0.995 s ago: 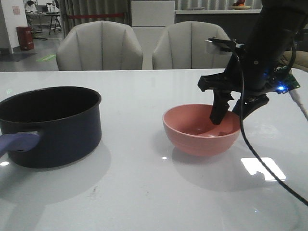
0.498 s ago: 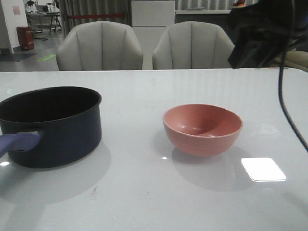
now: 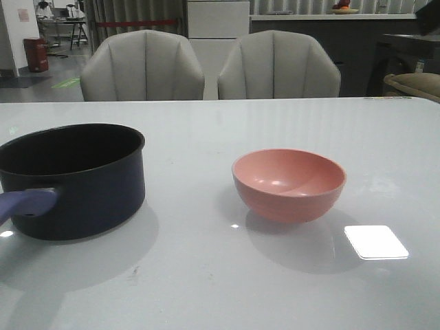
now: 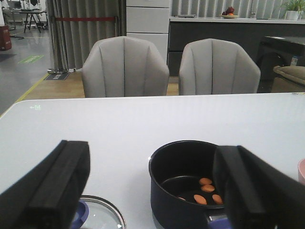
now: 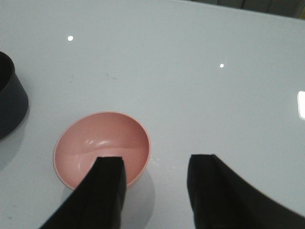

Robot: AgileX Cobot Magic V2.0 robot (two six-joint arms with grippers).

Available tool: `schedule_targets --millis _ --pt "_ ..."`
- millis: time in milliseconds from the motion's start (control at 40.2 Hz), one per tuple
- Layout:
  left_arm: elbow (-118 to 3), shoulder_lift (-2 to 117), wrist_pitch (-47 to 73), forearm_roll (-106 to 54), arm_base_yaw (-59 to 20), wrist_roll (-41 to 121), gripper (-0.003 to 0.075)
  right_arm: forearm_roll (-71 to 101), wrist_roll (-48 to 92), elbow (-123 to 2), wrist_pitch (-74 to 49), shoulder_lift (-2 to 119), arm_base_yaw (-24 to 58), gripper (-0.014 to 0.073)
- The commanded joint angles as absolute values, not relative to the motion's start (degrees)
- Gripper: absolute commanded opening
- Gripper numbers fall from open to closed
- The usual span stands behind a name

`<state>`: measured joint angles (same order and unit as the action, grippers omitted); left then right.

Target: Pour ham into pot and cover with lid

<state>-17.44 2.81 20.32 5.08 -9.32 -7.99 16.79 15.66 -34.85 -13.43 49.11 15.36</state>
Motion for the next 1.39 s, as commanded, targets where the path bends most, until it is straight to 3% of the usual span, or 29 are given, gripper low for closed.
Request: schedule_targets --millis 0,348,597,647,821,896,1369 --pt "-19.0 3.4 15.4 4.9 -9.7 -8.1 0.0563 17.2 16.4 -31.1 -5.8 41.4 15.4 0.0423" --pt "-19.0 3.4 15.4 4.2 -9.7 -8.1 0.0563 18.2 16.3 -15.5 -4.8 17.0 15.4 0.0423" --pt "-19.0 3.4 15.4 4.2 -9.7 -8.1 0.0563 18.2 16.3 -12.1 -1.5 14.1 15.4 0.0417" --pt "-19.0 3.4 15.4 4.2 -9.7 -8.1 0.0563 18.2 16.3 -12.1 -1.1 14.1 15.4 0.0390" --pt "-19.0 3.4 15.4 4.2 -9.7 -8.1 0.0563 18.2 16.3 -12.1 -0.9 14.1 15.4 0.0122" --pt "-19.0 3.4 15.4 4.2 -9.7 -8.1 0.0563 18.2 16.3 -12.1 -1.1 14.1 15.4 0.0153" --pt "-21.1 3.8 21.6 4.2 -9.7 -8.5 0.0592 18.2 16.3 -12.1 -1.1 14.1 15.4 0.0150"
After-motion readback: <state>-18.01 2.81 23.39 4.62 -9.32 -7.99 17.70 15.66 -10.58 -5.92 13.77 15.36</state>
